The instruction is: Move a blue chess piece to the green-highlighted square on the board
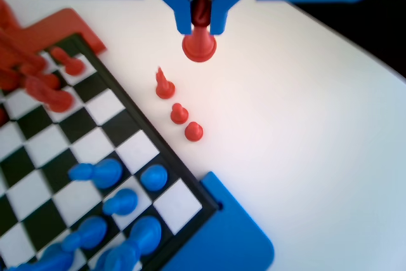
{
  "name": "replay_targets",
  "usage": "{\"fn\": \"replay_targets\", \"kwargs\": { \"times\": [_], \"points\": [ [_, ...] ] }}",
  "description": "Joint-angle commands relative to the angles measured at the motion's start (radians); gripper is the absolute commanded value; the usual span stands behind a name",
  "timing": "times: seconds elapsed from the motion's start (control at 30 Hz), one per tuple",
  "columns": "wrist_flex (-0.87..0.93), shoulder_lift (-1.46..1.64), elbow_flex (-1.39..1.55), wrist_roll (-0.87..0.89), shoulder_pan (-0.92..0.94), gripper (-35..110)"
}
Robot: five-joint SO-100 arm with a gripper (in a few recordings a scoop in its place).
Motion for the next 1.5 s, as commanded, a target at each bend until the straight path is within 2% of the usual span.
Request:
{"fn": "replay_targets", "kwargs": {
  "times": [0.0,0.5,1.47],
  "points": [
    [-0.048,0.025,0.029,-0.028,0.023,1],
    [-0.249,-0.092,0.137,-0.058,0.017,1],
    [-0.336,-0.199,0.169,-0.081,0.060,1]
  ]
}}
